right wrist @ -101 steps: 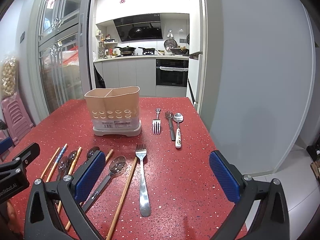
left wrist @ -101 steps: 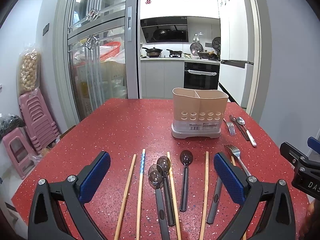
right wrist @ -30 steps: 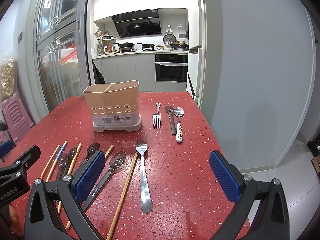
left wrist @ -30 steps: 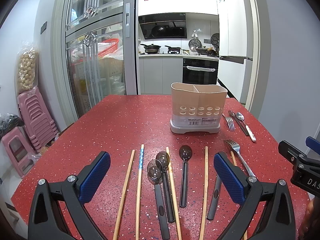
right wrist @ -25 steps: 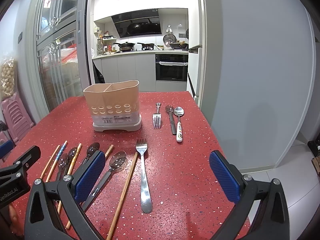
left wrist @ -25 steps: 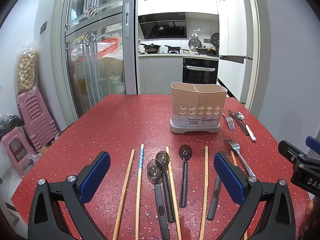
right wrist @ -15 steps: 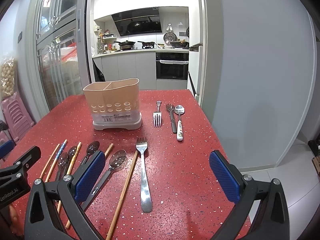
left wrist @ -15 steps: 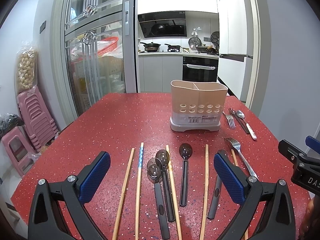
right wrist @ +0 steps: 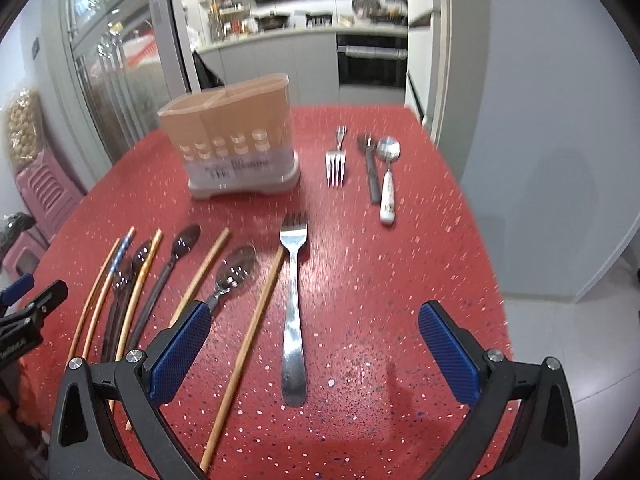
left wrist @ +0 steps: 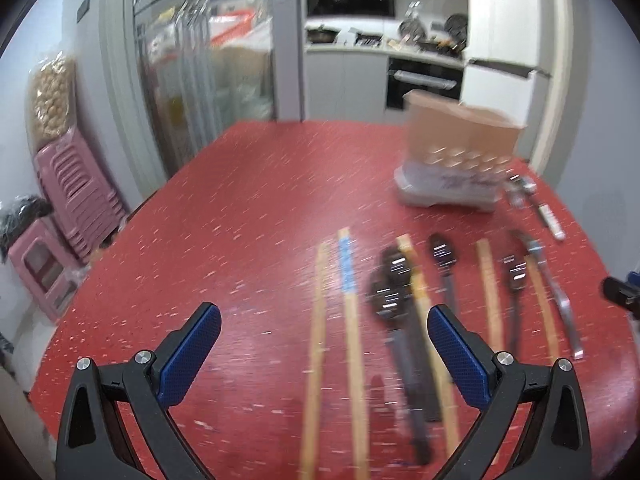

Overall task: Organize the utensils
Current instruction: 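Grasp the metal fork with the right tool while the left tool grasps a wooden chopstick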

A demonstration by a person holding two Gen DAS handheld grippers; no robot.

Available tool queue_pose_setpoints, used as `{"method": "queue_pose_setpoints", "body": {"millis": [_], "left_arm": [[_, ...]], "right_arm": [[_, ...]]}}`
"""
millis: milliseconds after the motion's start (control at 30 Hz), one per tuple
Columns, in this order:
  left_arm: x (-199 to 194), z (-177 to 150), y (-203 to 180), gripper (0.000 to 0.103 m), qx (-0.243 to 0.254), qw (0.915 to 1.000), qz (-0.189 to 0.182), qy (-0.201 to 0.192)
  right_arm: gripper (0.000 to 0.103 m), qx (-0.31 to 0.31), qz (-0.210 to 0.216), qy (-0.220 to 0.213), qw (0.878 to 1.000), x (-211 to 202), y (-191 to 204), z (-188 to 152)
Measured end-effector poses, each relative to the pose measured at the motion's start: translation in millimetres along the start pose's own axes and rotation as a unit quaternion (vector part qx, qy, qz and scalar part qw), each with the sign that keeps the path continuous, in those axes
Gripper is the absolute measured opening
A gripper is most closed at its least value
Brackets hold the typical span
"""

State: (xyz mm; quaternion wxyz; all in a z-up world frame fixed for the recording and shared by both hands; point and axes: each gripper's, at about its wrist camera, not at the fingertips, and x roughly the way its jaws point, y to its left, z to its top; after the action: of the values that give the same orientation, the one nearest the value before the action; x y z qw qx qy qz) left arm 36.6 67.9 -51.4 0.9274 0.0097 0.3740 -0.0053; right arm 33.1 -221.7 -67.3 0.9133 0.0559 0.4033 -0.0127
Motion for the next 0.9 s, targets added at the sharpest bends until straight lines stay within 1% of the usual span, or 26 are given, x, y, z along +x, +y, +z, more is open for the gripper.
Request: {"method": "queue_pose_setpoints", "body": {"millis": [67,133,200,267,367,433,533,633,833,900], "left_arm": [[13,-1,12,0.103,0.000,0.9997,0.012,0.021],[28,-5,23,0.103,-0.004,0.9985,0.017,0.052],[41,-7,30,0.103,-0.011,0.9970,0.008,0.077],[51,-11,36,0.103,-0.019,0.9947,-0.002,0.101],[61,-14,38,0.103,-0.018,0.9925,-0.009,0.120],[62,-12,36,0.103,-0.016,0.9919,-0.014,0.125],[67,-9,35,0.103,-0.014,0.9906,-0.016,0.135],[75,-4,34,0.102,-0.008,0.9891,-0.018,0.146],[89,12,27,0.102,0.011,0.9860,-0.027,0.164],[92,17,22,0.102,0.025,0.9845,-0.029,0.171]], "right_arm": [[0.103,0.003,0.008,0.023,1.000,10,-4,3],[0.103,0.003,0.016,0.044,0.999,19,-6,7],[0.101,0.001,0.024,0.063,0.998,27,-8,11],[0.096,-0.008,0.024,0.087,0.996,37,-7,13],[0.086,-0.024,0.021,0.111,0.993,50,-4,13],[0.069,-0.032,0.016,0.131,0.991,61,-2,13],[0.061,-0.036,0.014,0.155,0.987,75,-2,17],[0.060,-0.058,0.002,0.162,0.985,84,5,25],[0.059,-0.084,-0.003,0.193,0.978,105,15,47],[0.059,-0.089,-0.001,0.204,0.975,112,19,54]]}}
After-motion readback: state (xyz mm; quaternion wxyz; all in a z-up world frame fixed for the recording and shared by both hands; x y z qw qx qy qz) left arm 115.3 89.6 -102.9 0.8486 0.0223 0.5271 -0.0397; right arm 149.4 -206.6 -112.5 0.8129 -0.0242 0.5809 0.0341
